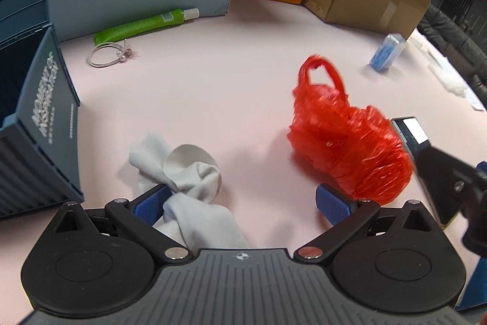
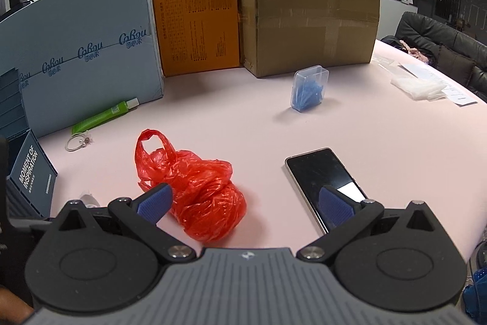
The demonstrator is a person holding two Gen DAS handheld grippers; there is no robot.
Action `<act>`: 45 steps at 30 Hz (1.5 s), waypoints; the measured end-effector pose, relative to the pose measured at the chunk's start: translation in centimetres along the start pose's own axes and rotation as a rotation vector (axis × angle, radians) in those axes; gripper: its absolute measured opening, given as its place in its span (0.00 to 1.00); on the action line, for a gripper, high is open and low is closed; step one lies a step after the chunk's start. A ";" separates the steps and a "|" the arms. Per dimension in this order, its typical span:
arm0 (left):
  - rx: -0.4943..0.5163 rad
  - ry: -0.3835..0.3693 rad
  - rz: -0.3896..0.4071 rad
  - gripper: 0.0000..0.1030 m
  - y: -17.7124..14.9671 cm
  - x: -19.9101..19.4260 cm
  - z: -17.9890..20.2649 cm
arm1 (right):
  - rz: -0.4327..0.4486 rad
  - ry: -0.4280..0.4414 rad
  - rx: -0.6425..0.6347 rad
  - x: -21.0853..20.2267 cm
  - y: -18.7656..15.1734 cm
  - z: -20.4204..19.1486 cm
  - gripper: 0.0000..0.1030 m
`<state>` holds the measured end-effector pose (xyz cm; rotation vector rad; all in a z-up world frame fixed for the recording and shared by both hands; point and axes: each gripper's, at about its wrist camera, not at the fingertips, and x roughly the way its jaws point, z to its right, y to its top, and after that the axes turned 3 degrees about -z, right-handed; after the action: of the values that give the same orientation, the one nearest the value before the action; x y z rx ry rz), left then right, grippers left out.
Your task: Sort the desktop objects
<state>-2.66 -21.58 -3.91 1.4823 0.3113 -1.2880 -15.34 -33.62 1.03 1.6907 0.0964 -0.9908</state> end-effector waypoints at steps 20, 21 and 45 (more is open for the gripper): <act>0.068 0.044 -0.004 0.99 -3.9 -2.4 -2.7 | -0.130 0.092 -0.017 5.3 -1.0 -3.9 1.00; 0.071 0.038 -0.003 0.99 -3.9 -2.4 -2.7 | -0.139 0.093 -0.023 5.6 -0.9 -4.0 1.00; 0.123 0.083 0.096 0.99 -0.4 1.8 0.7 | -0.130 0.092 -0.256 13.5 2.2 -4.8 1.00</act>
<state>-2.66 -22.82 -5.46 1.6384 0.2156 -1.1890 -2.87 -36.01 -5.89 1.5082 0.3823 -0.9528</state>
